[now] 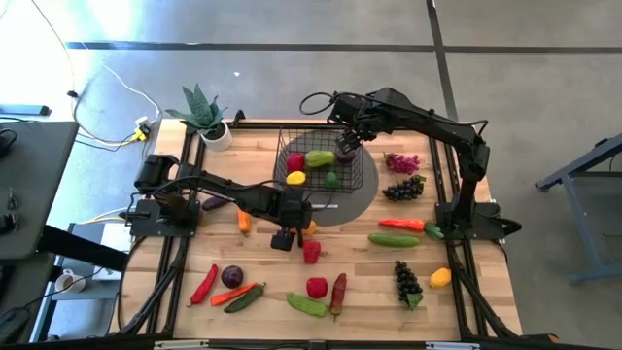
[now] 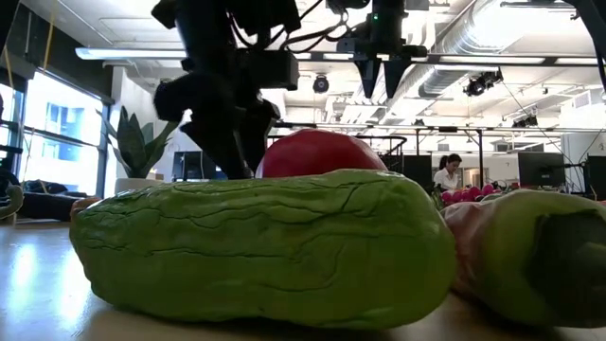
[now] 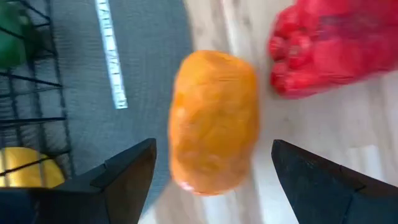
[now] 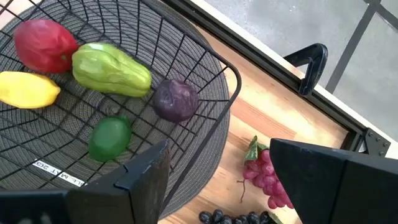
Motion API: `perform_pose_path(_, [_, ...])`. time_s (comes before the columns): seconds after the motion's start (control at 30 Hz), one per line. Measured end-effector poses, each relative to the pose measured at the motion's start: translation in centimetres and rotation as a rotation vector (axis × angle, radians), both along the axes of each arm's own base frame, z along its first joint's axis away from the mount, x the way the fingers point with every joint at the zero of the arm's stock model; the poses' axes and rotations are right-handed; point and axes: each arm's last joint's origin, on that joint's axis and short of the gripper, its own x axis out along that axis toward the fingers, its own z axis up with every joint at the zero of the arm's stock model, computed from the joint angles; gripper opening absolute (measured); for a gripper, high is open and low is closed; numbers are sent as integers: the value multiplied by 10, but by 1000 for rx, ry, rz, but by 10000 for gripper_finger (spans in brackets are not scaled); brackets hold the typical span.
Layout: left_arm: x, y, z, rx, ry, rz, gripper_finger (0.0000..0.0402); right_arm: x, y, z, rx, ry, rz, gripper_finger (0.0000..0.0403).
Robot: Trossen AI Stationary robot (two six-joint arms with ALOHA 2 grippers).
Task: Build produce basket
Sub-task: Put the potato into the wire basket
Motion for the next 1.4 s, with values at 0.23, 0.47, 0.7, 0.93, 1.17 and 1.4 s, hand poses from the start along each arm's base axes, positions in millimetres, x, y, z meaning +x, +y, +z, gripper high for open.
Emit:
perform_pose_path(0.23, [0,-19,1,29,-21,23,310,0,0,0,0,0,0,256])
perform_pose_path(0.47, [1,-24,2,39,-63,149,310,0,0,0,0,0,0,256])
perform_pose_path(0.7, [5,-24,-2,27,-84,181,310,0,0,0,-1,3,6,256])
perform_pose_path(0.93, [8,-23,-12,42,-70,216,310,0,0,0,-2,6,15,256])
perform_pose_path(1.17, [12,-22,-31,74,-36,239,310,0,0,0,-2,7,17,256])
perform_pose_path(1.4, [14,-22,-43,97,-6,237,310,0,0,0,-1,8,17,257])
